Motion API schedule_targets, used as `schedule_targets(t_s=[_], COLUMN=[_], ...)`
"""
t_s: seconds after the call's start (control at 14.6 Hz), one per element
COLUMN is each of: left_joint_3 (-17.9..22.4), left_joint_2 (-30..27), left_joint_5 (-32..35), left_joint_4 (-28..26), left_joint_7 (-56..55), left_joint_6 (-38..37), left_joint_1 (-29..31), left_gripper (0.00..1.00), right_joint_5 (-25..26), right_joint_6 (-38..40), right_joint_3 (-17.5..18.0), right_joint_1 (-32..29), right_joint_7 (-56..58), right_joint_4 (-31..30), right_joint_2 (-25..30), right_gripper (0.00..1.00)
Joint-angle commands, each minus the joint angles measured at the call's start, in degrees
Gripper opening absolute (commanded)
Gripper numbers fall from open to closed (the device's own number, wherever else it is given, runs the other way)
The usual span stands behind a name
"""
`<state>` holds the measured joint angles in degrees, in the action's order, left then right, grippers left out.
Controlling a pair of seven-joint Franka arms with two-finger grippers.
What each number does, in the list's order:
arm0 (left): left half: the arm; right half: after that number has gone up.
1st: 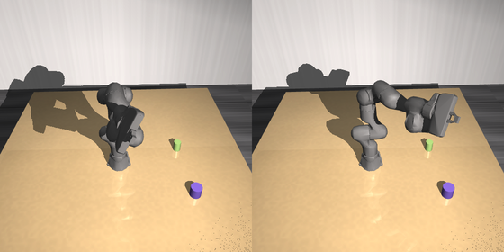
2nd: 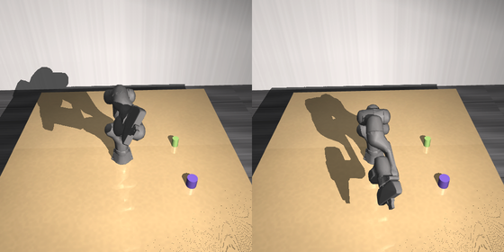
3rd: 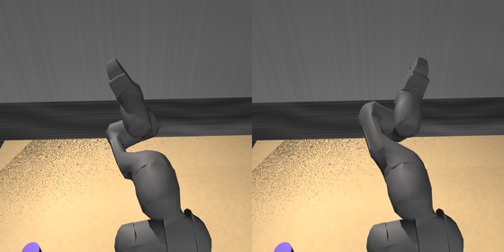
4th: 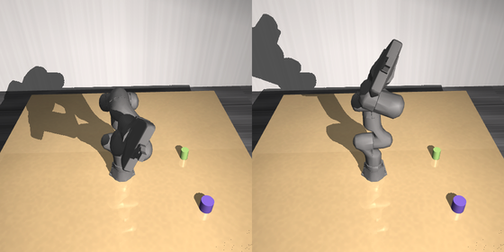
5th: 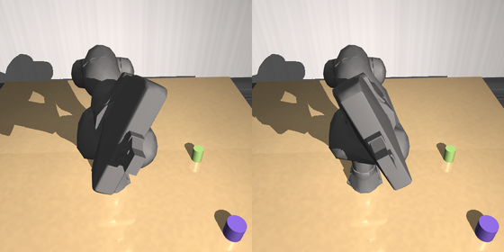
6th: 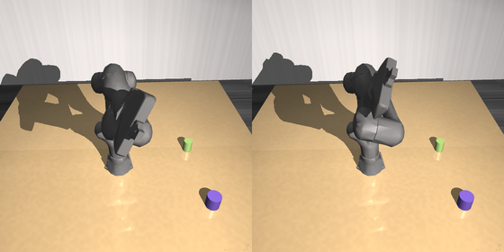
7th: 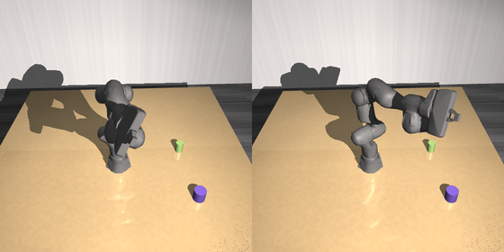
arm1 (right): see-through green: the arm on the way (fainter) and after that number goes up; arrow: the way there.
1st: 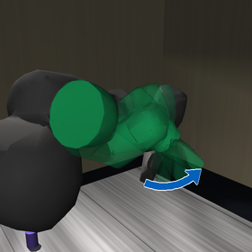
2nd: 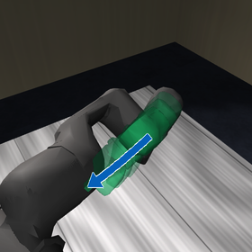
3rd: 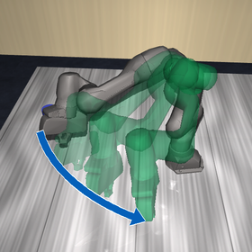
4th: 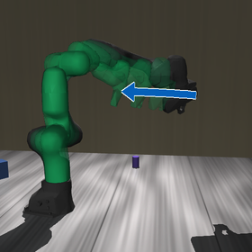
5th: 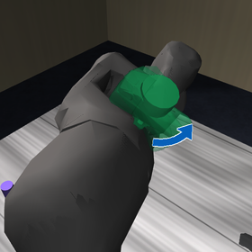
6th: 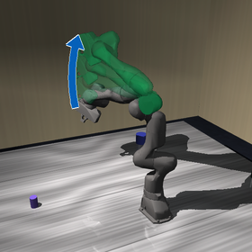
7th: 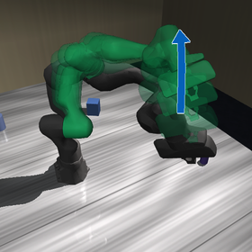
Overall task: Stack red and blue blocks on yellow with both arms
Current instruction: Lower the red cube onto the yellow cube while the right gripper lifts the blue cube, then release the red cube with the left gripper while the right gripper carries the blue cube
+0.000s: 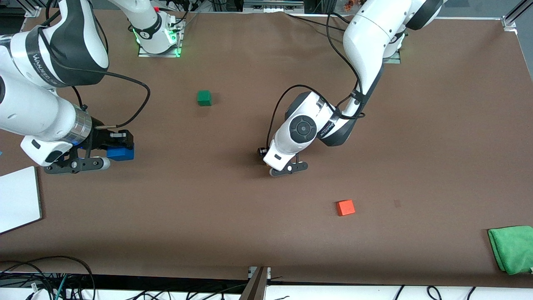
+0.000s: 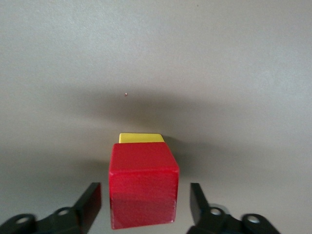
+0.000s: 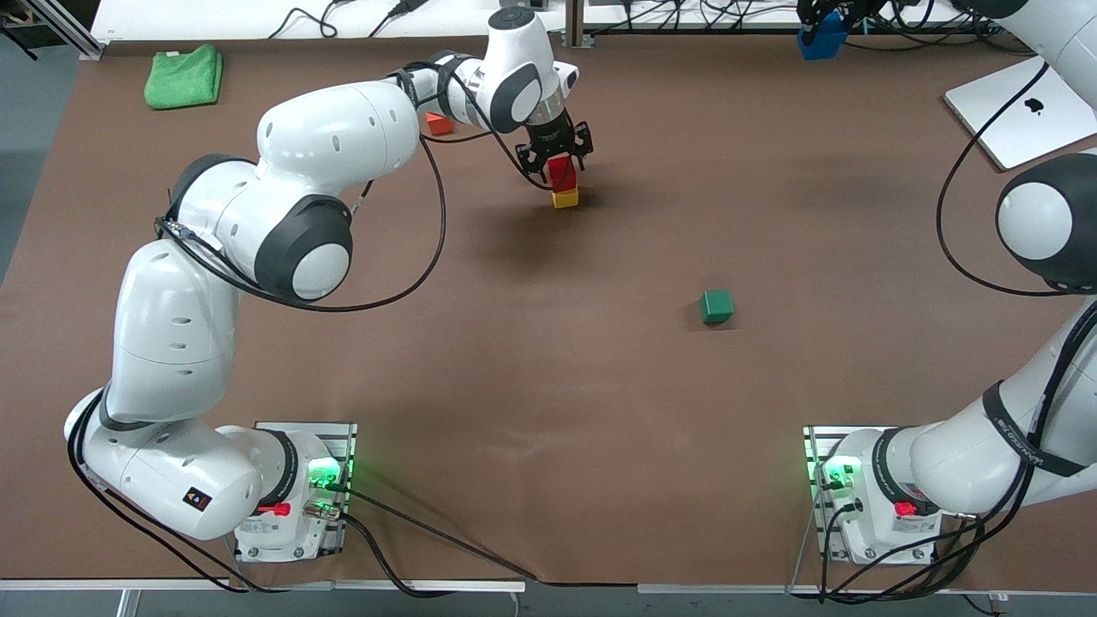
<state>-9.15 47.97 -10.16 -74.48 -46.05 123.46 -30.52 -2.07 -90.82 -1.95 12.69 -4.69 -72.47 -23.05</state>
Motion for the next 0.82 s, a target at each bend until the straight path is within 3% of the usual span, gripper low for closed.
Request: schedule_targets(t_s=[0.0, 0.21, 0.41, 0.75], left_joint_3=[0.6, 0.8, 1.0, 1.0], left_joint_2=[-0.5, -4.4, -9.8, -19.0], left_joint_5=[0.9, 1.0, 1.1, 1.1], left_joint_4=[1.1, 1.1, 0.8, 0.8], left_joint_7=[-1.8, -1.9, 1.1, 18.0], left_joint_6=[-1.2, -6.7, -13.7, -21.1], left_joint_1=[-0.9, 1.2, 7.5, 17.6], left_gripper=[1.0, 1.0, 1.0, 1.0], right_joint_5=[-1.4, -1.4, -1.3, -1.4], right_joint_6=[1.5, 1.4, 0.7, -7.2], right_joint_3=[-0.2, -0.2, -0.3, -0.3], right_joint_1=[0.8, 3.4, 6.6, 14.5], right_joint_7=[-0.9, -6.4, -9.5, -15.6], right_joint_4=[2.2, 2.2, 2.1, 1.9], right_joint_2=[-0.9, -0.9, -1.2, -4.6], right_gripper=[0.32, 0.32, 0.33, 0.33])
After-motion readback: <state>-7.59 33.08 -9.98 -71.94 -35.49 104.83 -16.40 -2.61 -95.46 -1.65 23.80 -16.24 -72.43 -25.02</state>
